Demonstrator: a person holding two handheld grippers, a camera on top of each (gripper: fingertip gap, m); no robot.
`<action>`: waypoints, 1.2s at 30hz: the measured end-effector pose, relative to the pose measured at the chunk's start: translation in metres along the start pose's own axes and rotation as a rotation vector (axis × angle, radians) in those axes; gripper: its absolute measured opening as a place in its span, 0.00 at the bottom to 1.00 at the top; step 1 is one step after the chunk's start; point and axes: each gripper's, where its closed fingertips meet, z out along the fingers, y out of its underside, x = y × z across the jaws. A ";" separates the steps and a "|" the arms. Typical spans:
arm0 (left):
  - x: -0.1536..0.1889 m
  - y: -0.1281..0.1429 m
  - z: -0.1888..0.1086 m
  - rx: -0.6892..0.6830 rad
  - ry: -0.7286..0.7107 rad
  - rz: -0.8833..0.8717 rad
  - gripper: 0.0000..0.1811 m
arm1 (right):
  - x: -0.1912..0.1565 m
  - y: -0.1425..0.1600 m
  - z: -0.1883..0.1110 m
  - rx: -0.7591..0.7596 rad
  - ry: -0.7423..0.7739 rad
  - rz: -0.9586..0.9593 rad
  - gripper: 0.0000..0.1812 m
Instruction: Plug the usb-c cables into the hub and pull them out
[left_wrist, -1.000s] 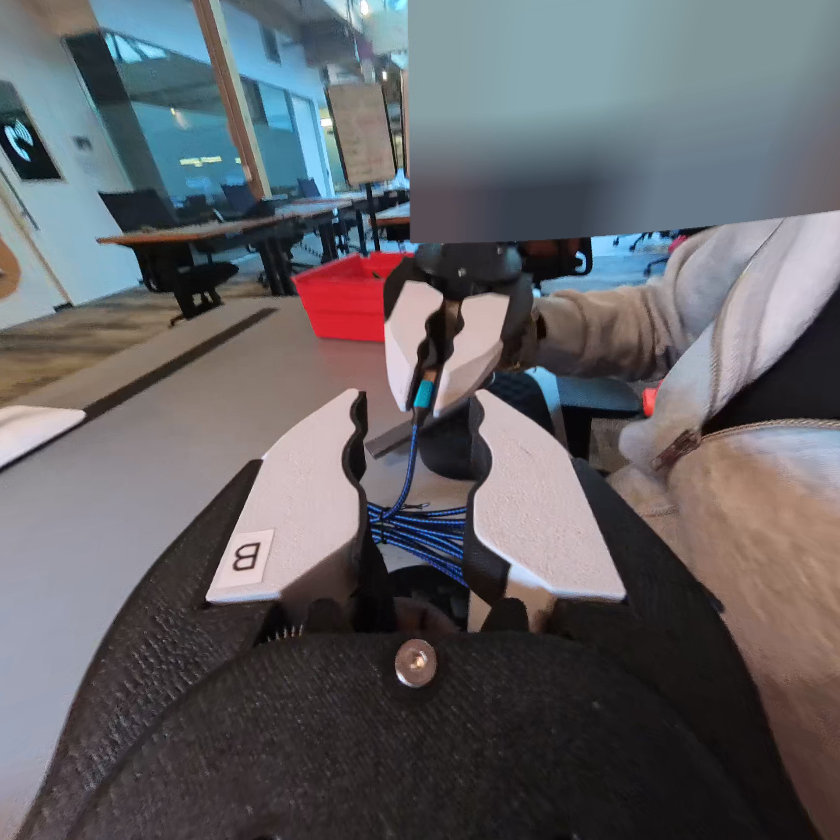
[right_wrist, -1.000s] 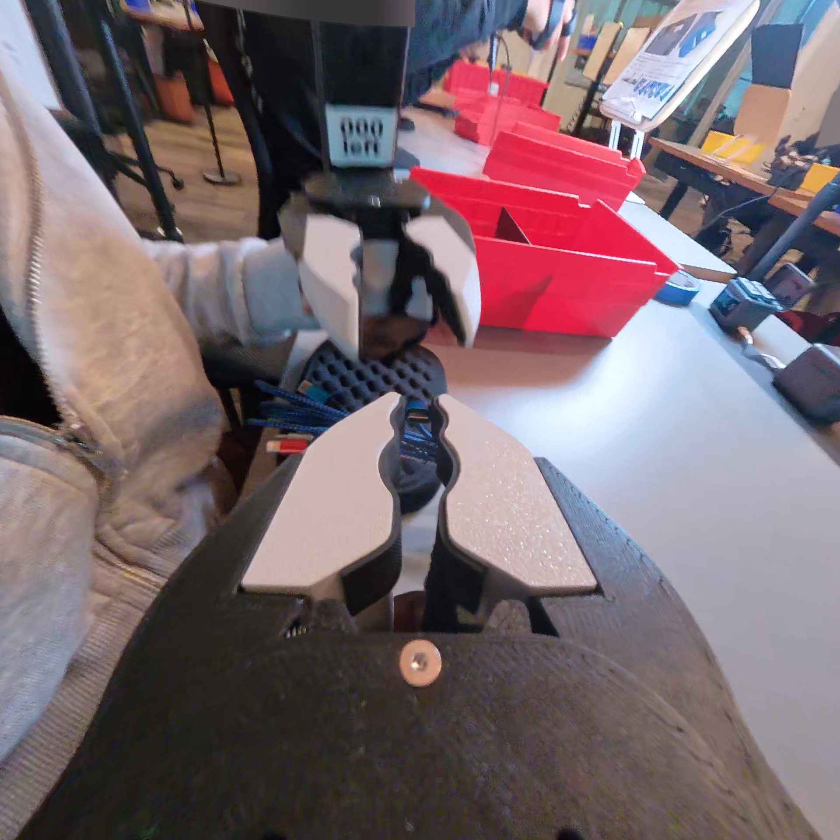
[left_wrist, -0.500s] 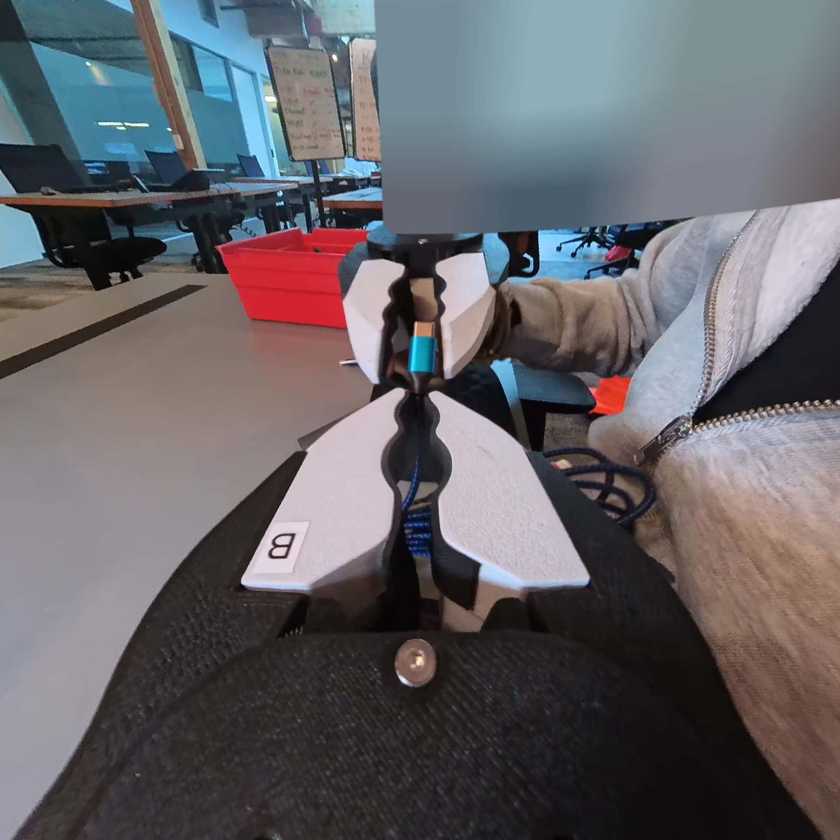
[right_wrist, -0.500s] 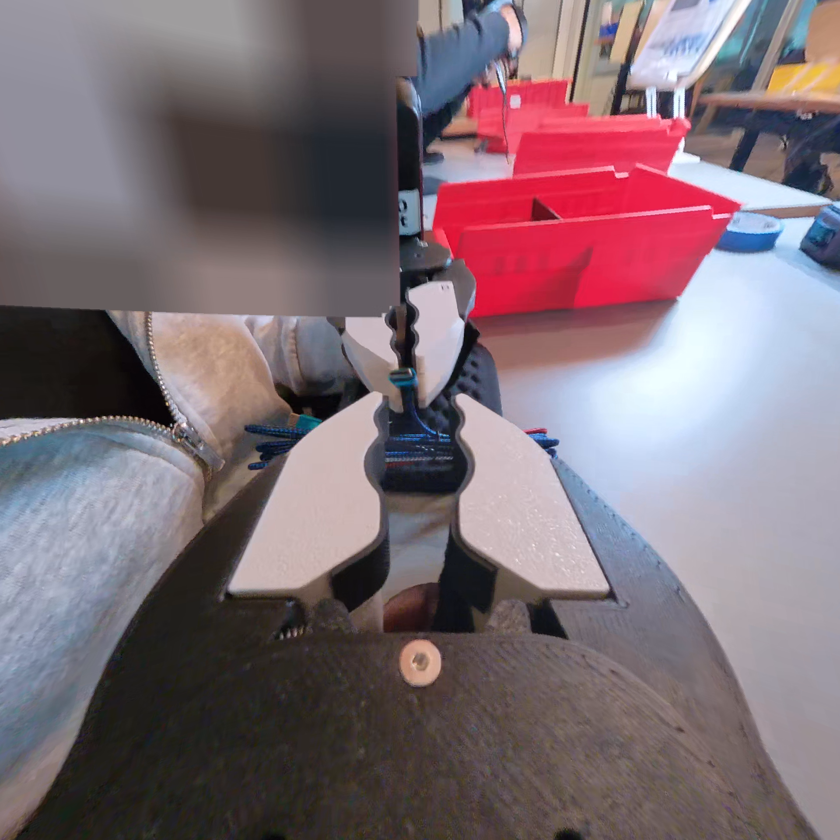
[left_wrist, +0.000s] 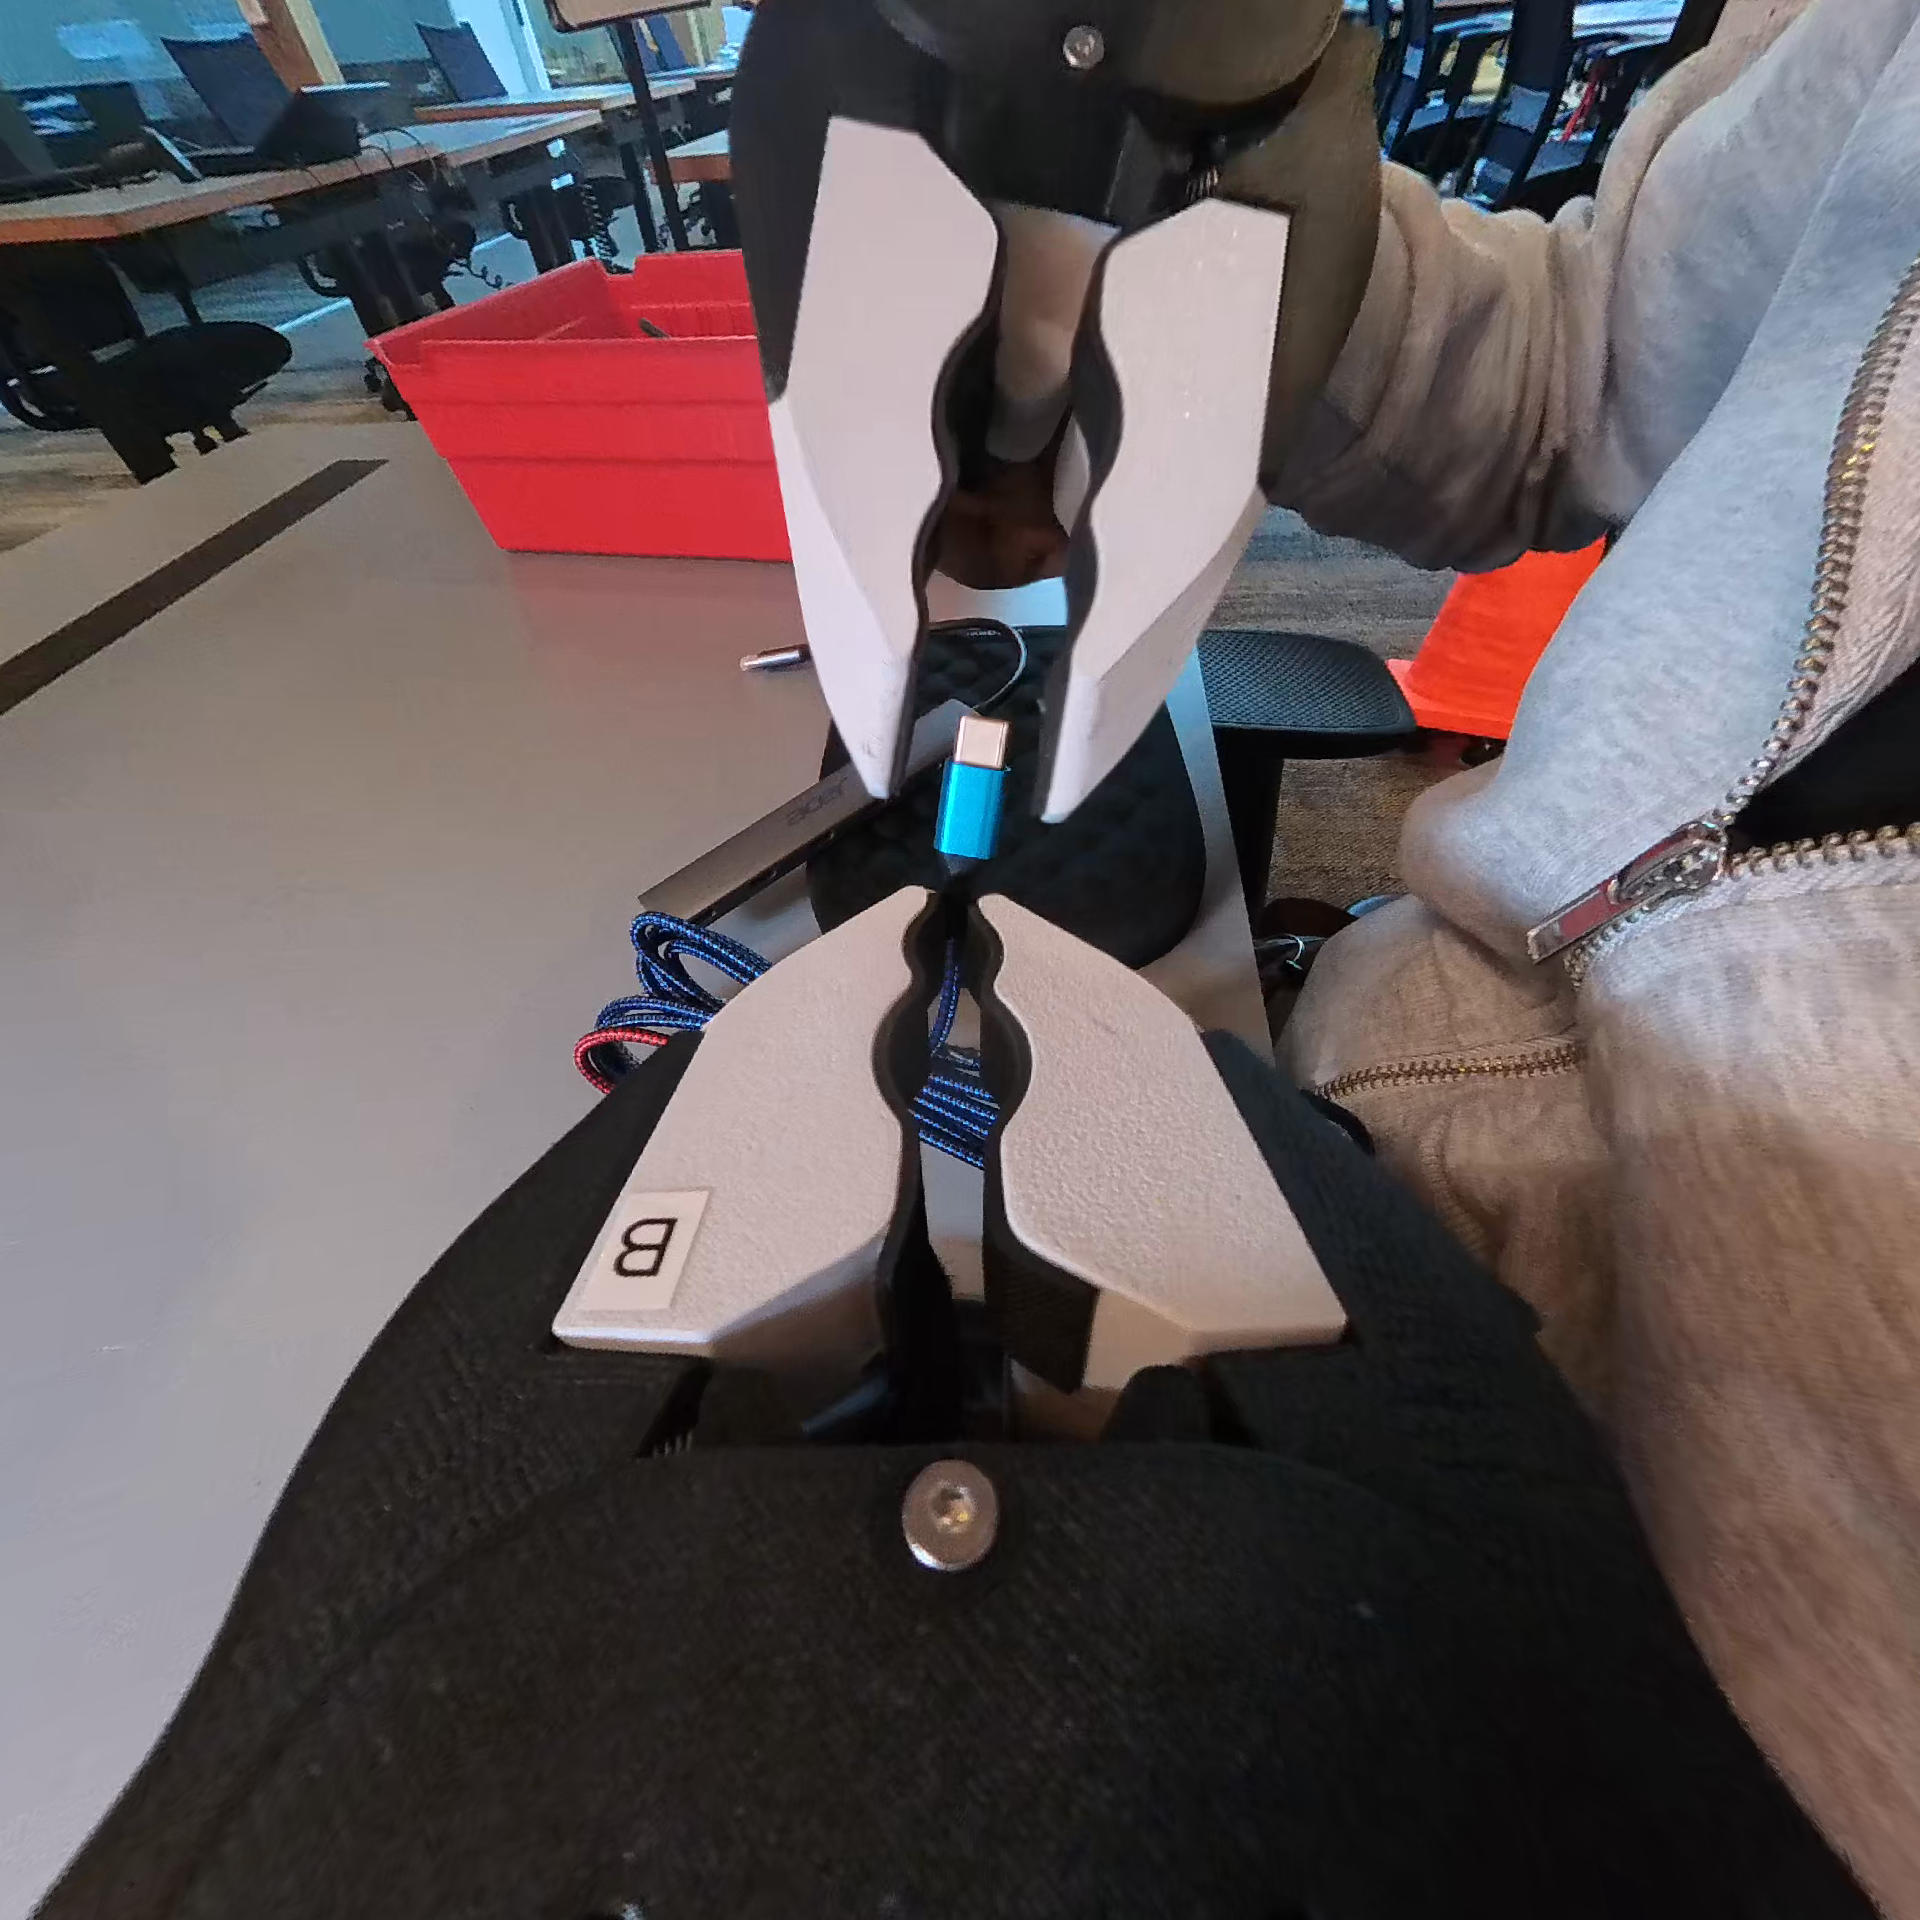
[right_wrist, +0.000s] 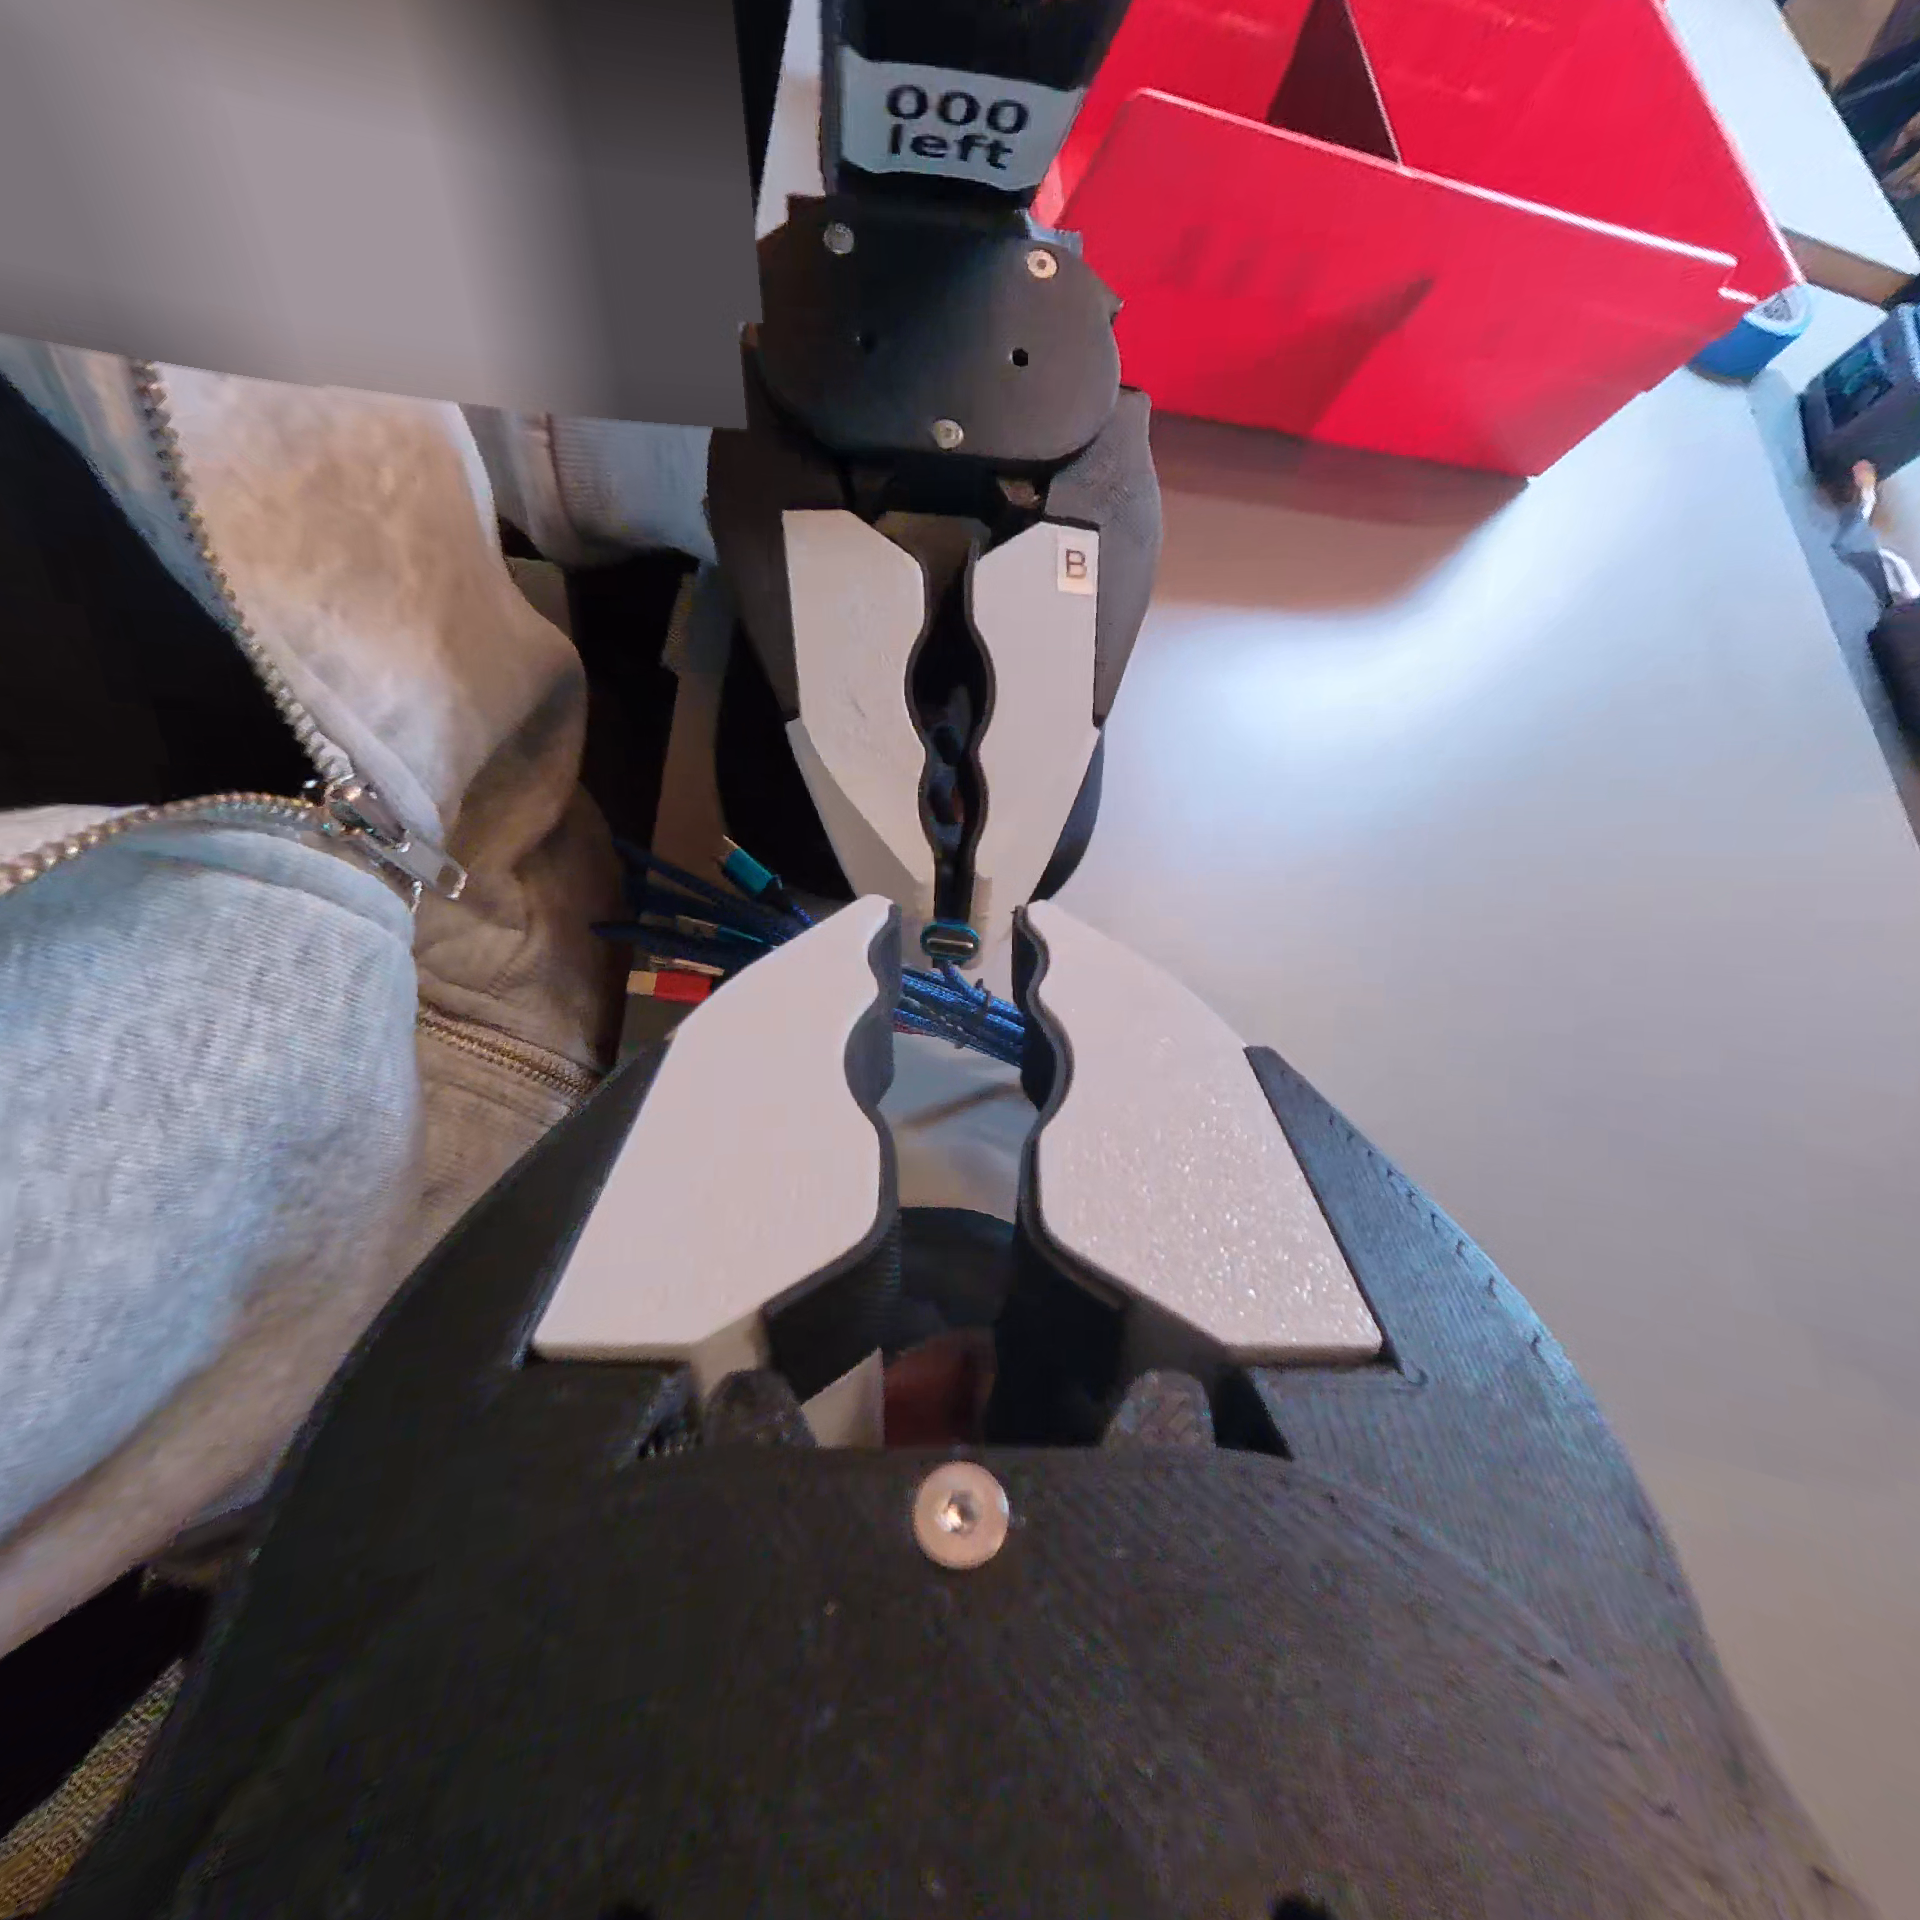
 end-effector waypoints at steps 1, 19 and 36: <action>0.000 0.000 0.000 -0.002 -0.002 0.000 0.02 | 0.001 0.000 0.000 -0.008 0.006 0.009 0.10; -0.044 -0.035 -0.039 0.212 -0.414 -0.112 0.17 | 0.035 -0.037 -0.003 -0.013 0.073 0.068 0.06; 0.041 -0.109 -0.039 0.706 0.039 -0.122 0.25 | 0.113 -0.110 0.048 -0.050 0.137 -0.102 0.06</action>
